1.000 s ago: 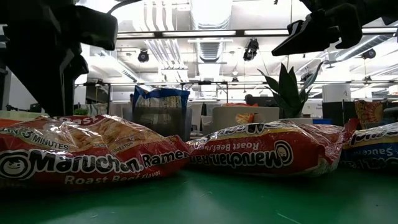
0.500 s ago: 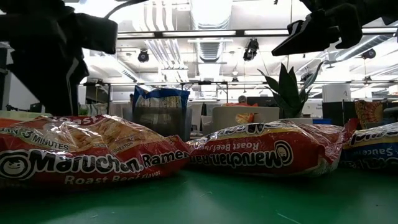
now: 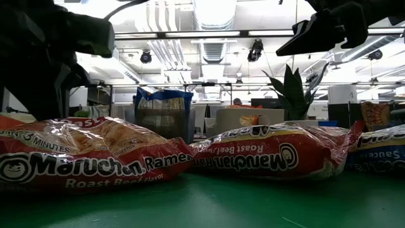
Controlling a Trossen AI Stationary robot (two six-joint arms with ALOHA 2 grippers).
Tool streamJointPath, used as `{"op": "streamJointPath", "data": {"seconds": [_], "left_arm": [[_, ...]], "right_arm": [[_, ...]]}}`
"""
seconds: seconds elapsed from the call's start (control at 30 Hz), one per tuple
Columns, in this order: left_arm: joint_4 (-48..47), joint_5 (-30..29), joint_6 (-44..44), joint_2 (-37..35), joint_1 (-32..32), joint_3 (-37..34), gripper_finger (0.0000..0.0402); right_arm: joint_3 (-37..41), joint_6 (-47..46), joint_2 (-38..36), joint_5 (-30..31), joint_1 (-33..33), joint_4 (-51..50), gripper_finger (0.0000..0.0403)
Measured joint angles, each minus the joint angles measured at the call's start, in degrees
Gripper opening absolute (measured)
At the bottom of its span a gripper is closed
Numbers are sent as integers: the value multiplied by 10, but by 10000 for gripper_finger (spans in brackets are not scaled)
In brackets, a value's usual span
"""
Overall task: Sort Maruchan noodles
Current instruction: Put the orange noodle pack into the gray bin
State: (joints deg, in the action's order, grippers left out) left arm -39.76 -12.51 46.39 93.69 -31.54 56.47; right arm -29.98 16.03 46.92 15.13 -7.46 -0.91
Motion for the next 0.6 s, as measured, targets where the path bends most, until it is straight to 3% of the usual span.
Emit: {"op": "streamJointPath", "data": {"seconds": [0.33,0.6], "left_arm": [[94,-24,-97,-1,0,10,0],[53,-50,-138,-3,0,47,0]], "right_arm": [[0,-1,0,0,0,12,52],[0,0,0,0,0,12,52]]}}
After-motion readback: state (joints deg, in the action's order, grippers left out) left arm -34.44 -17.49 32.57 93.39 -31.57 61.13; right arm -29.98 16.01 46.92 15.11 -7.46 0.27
